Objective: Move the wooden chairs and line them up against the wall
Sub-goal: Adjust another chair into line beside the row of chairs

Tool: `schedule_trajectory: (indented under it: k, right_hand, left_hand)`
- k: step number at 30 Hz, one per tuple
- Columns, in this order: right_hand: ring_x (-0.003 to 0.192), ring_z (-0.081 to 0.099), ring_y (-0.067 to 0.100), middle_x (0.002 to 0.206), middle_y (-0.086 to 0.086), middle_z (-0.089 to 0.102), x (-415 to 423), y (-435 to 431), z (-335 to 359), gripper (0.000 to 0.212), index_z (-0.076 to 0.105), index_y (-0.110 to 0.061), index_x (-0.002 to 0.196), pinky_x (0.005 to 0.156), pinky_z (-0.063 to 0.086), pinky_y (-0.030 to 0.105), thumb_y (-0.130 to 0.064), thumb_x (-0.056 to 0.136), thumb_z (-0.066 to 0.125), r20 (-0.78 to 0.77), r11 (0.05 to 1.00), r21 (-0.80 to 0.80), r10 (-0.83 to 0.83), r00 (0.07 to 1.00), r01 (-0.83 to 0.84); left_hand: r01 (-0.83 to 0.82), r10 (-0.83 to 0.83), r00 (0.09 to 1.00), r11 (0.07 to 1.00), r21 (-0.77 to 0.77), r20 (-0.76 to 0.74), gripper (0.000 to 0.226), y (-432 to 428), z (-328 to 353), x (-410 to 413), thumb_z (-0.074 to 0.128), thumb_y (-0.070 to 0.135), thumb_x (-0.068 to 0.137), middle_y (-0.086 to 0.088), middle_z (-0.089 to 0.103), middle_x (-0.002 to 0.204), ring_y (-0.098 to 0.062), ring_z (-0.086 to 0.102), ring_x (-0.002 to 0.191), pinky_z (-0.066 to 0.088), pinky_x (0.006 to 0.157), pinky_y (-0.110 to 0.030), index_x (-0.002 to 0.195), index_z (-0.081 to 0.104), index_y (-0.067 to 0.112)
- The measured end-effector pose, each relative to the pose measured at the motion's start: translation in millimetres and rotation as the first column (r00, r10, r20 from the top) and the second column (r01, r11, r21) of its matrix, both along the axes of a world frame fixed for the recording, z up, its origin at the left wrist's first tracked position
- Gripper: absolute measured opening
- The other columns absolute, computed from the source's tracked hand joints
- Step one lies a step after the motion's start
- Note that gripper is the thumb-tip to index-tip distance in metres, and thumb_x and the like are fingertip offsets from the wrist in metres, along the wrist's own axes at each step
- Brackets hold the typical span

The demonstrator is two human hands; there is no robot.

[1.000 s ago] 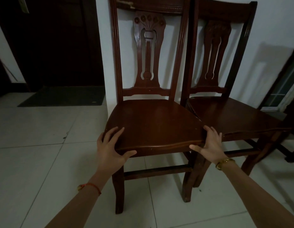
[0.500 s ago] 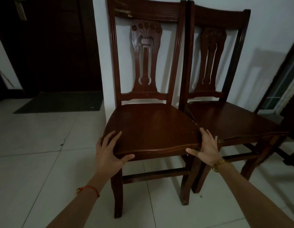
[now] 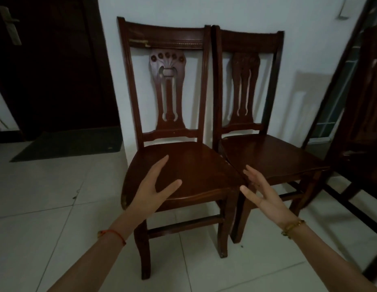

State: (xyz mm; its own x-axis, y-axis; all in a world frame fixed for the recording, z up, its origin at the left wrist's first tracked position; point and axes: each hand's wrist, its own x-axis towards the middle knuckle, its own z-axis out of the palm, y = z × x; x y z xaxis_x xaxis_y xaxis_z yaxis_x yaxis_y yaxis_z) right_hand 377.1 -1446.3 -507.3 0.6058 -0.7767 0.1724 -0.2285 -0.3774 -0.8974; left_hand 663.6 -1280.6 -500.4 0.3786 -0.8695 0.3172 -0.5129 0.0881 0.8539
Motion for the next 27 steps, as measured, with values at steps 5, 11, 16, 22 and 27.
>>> schedule_trajectory:
  k: [5,11,16,22,27]
  right_hand:
    - [0.136,0.033,-0.008,0.147,-0.029,0.04,-80,31,97,0.063,0.031,-0.05,0.145,0.117,0.027,0.032,-0.051,0.087,0.057,0.046,0.998,-0.005,-0.067,0.997,0.067]
    - [0.139,0.034,-0.001,0.149,-0.015,0.044,-190,53,250,0.059,0.035,-0.036,0.148,0.119,0.026,0.038,-0.039,0.092,0.055,0.069,0.987,0.012,-0.162,0.984,0.162]
    - [0.138,0.033,-0.004,0.148,-0.019,0.043,-280,59,375,0.059,0.036,-0.04,0.146,0.118,0.027,0.036,-0.043,0.091,0.058,-0.005,0.979,0.013,-0.202,0.979,0.202]
    - [0.138,0.035,-0.001,0.146,-0.018,0.045,-347,64,468,0.063,0.036,-0.038,0.146,0.119,0.027,0.035,-0.046,0.089,0.061,-0.05,0.979,-0.042,-0.199,0.979,0.197]
    - [0.137,0.036,-0.002,0.145,-0.016,0.045,-385,50,520,0.064,0.035,-0.033,0.147,0.119,0.026,0.036,-0.042,0.089,0.061,-0.069,0.98,-0.047,-0.194,0.979,0.191]
  left_hand:
    - [0.145,-0.17,0.957,0.982,-0.12,-0.236,0.07,-19,113,-86,0.069,0.04,0.083,0.025,0.047,0.146,0.01,0.039,0.135,0.033,0.111,-0.016,0.147,0.042,0.039]
    - [0.225,-0.247,0.949,0.966,-0.126,-0.196,0.068,-42,253,-199,0.07,0.039,0.08,0.028,0.056,0.135,0.005,0.049,0.129,0.039,0.112,-0.026,0.144,0.049,0.029]
    - [0.293,-0.312,0.925,0.949,-0.113,-0.217,0.064,-49,364,-284,0.07,0.031,0.088,0.021,0.056,0.139,0.003,0.048,0.132,0.035,0.113,-0.027,0.147,0.045,0.031]
    - [0.347,-0.357,0.905,0.934,-0.084,-0.233,0.063,-53,449,-357,0.068,0.023,0.093,0.015,0.055,0.143,0.002,0.044,0.136,0.031,0.116,-0.029,0.149,0.042,0.032]
    - [0.377,-0.384,0.897,0.923,-0.073,-0.218,0.064,-73,488,-398,0.07,0.035,0.089,0.022,0.052,0.144,0.002,0.042,0.137,0.03,0.115,-0.027,0.147,0.043,0.036]
